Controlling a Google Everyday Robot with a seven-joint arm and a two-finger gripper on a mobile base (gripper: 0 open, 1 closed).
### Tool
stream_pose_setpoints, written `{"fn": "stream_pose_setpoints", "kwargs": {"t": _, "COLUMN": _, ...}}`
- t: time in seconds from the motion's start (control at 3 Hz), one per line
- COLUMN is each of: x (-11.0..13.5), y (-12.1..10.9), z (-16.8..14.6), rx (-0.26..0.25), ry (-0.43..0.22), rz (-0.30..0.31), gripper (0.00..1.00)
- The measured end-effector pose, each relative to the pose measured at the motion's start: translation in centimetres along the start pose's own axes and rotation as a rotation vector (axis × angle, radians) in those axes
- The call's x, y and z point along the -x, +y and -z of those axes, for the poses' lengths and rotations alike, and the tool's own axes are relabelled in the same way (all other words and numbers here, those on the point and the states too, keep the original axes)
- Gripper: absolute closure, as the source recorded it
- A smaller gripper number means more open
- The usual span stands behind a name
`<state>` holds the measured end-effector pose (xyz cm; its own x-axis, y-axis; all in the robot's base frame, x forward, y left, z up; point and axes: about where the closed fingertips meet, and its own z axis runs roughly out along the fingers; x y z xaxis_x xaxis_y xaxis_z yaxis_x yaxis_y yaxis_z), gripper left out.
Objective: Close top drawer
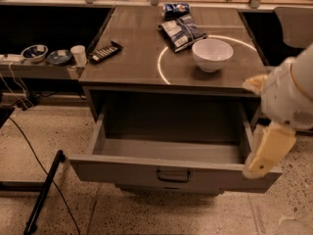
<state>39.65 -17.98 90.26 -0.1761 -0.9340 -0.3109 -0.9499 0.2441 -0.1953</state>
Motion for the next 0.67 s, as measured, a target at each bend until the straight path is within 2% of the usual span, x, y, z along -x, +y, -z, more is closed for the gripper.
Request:
{"fn": "stream_pose_setpoints", "kwargs": {"t": 0.33, "x": -1.5, "y": 1.79, "z": -2.52, "rx": 0.048, "ry": 0.02, "rz": -0.02, "gripper": 0.0}}
{"fn": "stream_pose_setpoints", "kwargs": {"t": 0.67, "x": -1.95, "y": 2.03, "z": -3.1, "rx": 0.056, "ry": 0.02, "rz": -0.022, "gripper": 0.0}}
